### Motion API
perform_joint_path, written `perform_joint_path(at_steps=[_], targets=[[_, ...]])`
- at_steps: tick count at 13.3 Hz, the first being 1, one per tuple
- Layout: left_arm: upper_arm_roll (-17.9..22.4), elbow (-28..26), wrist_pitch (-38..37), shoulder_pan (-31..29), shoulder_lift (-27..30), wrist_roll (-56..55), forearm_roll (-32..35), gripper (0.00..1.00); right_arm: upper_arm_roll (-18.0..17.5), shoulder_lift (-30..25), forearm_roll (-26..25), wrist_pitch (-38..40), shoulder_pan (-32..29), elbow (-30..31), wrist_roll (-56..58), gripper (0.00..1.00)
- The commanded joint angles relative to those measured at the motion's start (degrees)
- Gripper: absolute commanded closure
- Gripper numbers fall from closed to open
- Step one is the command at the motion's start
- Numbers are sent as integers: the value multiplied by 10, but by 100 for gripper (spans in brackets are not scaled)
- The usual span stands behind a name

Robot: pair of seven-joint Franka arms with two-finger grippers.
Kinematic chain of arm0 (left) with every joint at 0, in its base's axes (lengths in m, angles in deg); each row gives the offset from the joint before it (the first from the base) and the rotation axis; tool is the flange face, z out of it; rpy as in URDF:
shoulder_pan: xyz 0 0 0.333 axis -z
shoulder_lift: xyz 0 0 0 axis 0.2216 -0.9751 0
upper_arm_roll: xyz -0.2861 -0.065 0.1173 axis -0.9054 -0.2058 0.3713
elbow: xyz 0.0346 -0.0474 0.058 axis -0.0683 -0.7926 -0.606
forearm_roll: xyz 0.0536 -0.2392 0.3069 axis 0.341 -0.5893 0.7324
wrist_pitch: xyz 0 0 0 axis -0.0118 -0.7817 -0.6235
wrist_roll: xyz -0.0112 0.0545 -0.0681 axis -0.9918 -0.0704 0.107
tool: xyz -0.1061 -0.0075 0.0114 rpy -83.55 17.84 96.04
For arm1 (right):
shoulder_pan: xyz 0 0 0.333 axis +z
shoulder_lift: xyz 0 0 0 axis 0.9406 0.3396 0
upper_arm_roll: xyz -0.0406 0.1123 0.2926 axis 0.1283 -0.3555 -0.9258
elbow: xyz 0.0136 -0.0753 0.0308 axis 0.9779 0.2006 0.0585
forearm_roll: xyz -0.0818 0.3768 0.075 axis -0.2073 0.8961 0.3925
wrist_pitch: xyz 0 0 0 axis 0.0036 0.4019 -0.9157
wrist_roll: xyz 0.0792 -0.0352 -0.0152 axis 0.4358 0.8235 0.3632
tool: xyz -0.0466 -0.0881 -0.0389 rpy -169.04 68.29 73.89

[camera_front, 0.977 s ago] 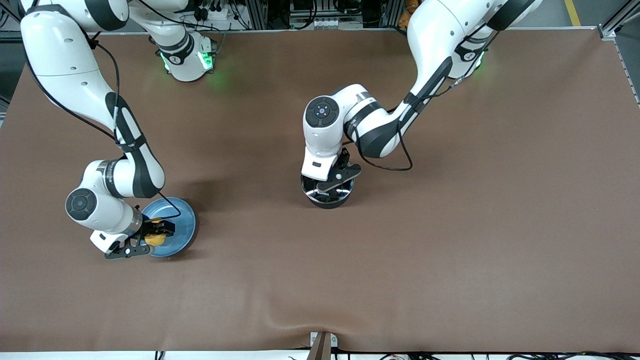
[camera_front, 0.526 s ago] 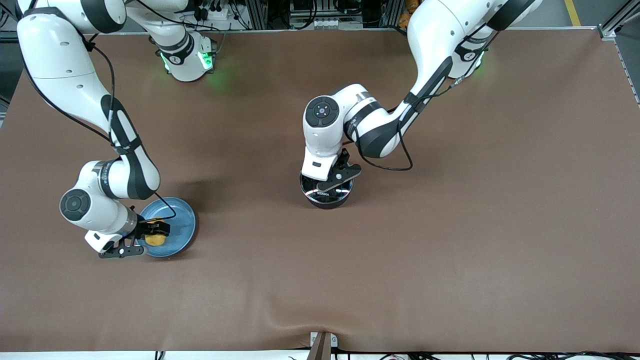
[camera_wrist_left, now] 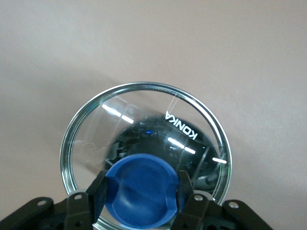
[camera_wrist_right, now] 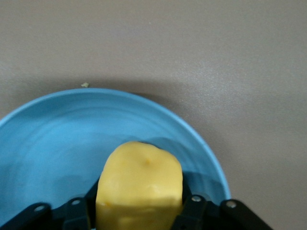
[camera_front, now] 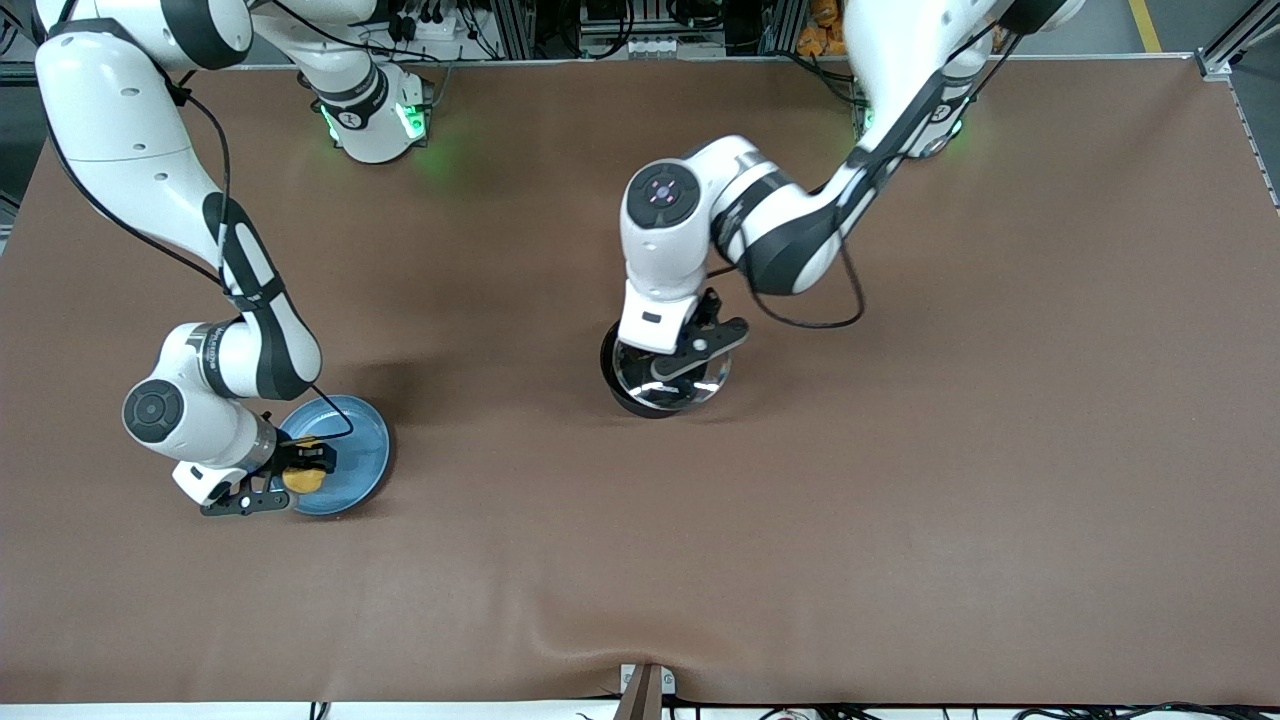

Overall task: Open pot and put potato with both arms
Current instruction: 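Lift the lid with the left gripper while the right gripper lifts the potato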

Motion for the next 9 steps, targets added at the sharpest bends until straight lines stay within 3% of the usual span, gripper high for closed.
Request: perform_joint_path(at_steps=[1, 3, 9], targets=[[-8, -7, -52, -51, 52, 70, 3, 100, -12, -2, 1, -3, -7, 1, 3, 87], [-7, -8, -69, -96, 73, 140, -28, 100, -16, -11, 1, 11, -5, 0, 4, 99], [-7, -38, -100, -240, 103, 351, -73, 100, -43, -109, 0, 110, 30, -4, -38, 100]])
